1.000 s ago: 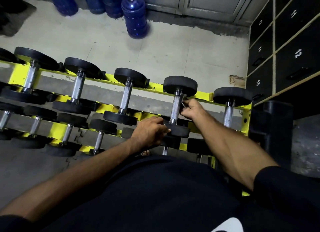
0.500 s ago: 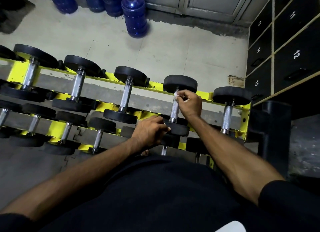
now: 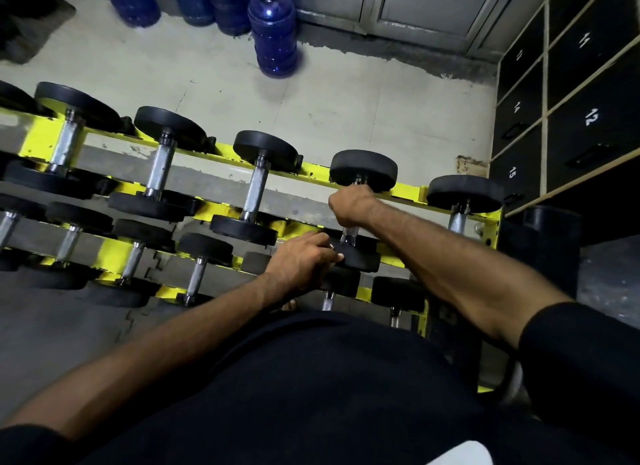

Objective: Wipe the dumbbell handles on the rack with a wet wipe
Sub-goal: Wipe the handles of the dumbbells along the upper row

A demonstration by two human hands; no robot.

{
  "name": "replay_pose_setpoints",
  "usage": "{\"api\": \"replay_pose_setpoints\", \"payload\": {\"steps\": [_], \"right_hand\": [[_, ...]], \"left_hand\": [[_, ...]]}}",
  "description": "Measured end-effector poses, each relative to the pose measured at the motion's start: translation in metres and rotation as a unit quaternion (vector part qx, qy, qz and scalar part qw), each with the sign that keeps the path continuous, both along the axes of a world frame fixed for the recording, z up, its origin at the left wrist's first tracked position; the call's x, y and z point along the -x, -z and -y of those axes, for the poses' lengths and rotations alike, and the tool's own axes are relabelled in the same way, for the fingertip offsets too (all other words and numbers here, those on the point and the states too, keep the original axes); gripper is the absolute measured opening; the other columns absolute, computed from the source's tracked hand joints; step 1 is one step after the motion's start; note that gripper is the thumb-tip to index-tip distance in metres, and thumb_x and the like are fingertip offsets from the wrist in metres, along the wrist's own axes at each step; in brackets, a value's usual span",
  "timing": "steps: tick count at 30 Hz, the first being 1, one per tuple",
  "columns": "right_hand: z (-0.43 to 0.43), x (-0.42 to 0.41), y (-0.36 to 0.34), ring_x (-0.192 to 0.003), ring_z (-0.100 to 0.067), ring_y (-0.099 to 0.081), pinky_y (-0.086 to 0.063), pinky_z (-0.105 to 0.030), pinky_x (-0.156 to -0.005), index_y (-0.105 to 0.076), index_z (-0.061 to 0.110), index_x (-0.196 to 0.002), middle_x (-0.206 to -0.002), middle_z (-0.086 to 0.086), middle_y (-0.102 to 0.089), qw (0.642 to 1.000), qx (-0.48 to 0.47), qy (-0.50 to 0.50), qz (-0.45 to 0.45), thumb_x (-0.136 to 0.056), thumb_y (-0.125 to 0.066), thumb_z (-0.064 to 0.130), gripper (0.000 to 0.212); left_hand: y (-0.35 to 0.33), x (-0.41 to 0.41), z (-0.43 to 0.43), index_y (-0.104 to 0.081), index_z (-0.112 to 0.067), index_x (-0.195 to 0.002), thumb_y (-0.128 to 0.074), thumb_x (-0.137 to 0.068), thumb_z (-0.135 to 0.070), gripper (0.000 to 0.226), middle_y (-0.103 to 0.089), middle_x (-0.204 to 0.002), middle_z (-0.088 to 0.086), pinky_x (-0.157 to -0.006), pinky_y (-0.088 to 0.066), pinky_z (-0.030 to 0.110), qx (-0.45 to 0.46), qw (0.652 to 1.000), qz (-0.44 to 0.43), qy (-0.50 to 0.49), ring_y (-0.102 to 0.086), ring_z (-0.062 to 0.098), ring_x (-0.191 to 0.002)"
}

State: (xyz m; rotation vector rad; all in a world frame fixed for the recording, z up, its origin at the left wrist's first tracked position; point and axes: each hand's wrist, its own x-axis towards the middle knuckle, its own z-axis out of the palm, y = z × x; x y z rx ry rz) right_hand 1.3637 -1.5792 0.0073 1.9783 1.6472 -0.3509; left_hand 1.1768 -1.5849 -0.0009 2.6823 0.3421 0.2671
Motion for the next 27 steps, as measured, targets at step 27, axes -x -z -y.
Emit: {"api": "replay_pose_setpoints", "payload": {"steps": [27], "right_hand": [[0.066, -0.03, 0.029, -0.056, -0.016, -0.059, -0.048, -0.023, -0.046, -0.07, 0.008, -0.075, -0.067, -0.007, -0.067, 0.479, -0.252, 0.677, -0.498, -0.08, -0.067, -0.006, 0.015]], "left_hand": [[-0.005, -0.003, -0.001, -0.078, -0.02, -0.094, -0.069, -0.089, -0.03, 0.015, -0.062, -0.089, 0.002, -0.061, -0.054, 0.038, 0.03, 0.999, -0.013, -0.019, -0.059, 0.021, -0.086]]}}
